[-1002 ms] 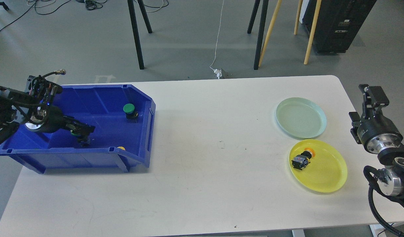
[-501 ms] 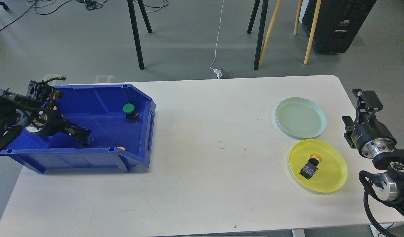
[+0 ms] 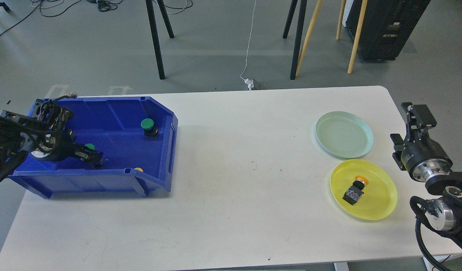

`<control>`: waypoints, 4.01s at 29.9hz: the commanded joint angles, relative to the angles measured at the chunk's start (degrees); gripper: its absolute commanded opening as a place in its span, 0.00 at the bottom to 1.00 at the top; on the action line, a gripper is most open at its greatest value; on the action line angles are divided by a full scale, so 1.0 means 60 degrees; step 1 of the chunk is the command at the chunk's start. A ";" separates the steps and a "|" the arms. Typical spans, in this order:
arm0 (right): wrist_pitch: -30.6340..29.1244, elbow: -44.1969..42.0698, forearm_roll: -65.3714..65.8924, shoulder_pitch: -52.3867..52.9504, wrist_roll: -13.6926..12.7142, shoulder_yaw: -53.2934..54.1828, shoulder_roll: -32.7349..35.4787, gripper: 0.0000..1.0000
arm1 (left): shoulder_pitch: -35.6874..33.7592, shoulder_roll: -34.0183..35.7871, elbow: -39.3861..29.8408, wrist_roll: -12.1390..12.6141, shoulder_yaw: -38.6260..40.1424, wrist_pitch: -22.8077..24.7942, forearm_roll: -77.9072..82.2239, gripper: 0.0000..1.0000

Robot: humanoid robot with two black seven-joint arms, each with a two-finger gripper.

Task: Pass button and place on color plate
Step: 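Lower the left gripper into the bin and grasp another button, then lift the button and extend the left arm toward the right gripper, then take the button with the right gripper and release the left gripper, then place the button on the pale green plate with the right gripper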

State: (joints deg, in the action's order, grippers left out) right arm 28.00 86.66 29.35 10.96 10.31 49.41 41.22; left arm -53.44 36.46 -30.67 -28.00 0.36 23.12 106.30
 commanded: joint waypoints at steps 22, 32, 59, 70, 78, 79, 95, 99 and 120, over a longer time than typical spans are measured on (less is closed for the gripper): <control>0.0000 0.0233 -0.0014 0.0735 0.0069 0.0130 -0.0073 1.00 | -0.1450 0.2171 -0.5065 0.0000 0.2544 0.0814 -0.5699 0.03; -0.0665 0.0439 -0.1258 0.2726 0.0567 -0.1054 -0.1288 1.00 | -0.0528 -0.0975 -0.5304 0.0000 0.3221 0.0814 -0.9733 0.06; -0.2001 0.0263 -0.1875 0.5365 0.0611 -0.4250 -0.2754 0.97 | -0.0073 -0.2751 -0.3648 0.0000 0.3221 0.0814 -0.9733 0.07; -0.2073 0.0116 -0.1860 0.5438 0.0596 -0.4265 -0.2798 0.53 | -0.0073 -0.2722 -0.3648 0.0000 0.3221 0.0814 -0.9733 0.07; -0.1971 -0.0001 -0.1875 0.5409 0.0611 -0.4265 -0.2871 0.01 | -0.0073 -0.2722 -0.3648 0.0000 0.3235 0.0814 -0.9733 0.08; -0.1971 -0.0001 -0.1875 0.5409 0.0611 -0.4265 -0.2885 0.01 | -0.0058 -0.2722 -0.3648 0.0000 0.3221 0.0814 -0.9733 0.08; -0.1415 -0.1682 -0.2603 0.4488 0.0421 -0.2877 -0.2871 0.00 | 0.0000 -0.2546 -0.4116 0.0000 0.4040 0.0814 -1.0656 0.94; -0.0802 -0.3541 -0.4274 0.4033 -0.0296 -0.2025 -0.2886 0.00 | 0.0000 -0.2561 -0.4131 0.0000 0.4187 0.0814 -1.0656 0.94; -0.0638 -0.7413 -0.4511 0.3944 -0.1498 -0.2185 -0.3677 0.48 | 0.0030 -0.2605 -0.4131 0.0000 0.4158 0.0814 -1.0656 0.94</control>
State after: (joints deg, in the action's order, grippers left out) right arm 24.18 41.96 2.22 34.09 1.35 36.30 19.18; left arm -53.26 20.64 -55.46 -28.01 25.31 28.00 42.35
